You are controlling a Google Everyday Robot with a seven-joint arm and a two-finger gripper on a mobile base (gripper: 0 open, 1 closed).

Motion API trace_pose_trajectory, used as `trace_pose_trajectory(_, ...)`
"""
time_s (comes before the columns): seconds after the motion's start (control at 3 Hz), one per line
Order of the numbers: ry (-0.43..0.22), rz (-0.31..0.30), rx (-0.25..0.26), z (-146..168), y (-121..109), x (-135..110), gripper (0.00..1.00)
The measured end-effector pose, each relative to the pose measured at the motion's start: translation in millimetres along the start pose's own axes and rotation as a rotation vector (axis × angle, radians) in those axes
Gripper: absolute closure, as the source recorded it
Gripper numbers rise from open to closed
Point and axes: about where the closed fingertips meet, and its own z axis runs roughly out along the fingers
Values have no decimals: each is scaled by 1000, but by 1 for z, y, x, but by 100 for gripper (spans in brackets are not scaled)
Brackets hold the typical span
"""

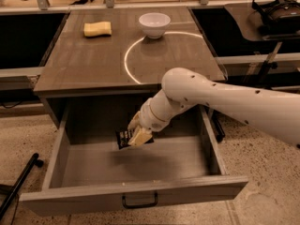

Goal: Pick rxbar chocolate from top drawer and place on counter

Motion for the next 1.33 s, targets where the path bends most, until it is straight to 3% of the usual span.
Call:
trace_pose_trajectory(0.33, -64, -27, 63, -54, -26, 0, 100)
trace_pose_trajectory(1.0, -71, -38, 73, -60, -31, -4, 100)
trace_pose_trajectory(1.33, -62, -100, 128, -103, -29, -36, 100)
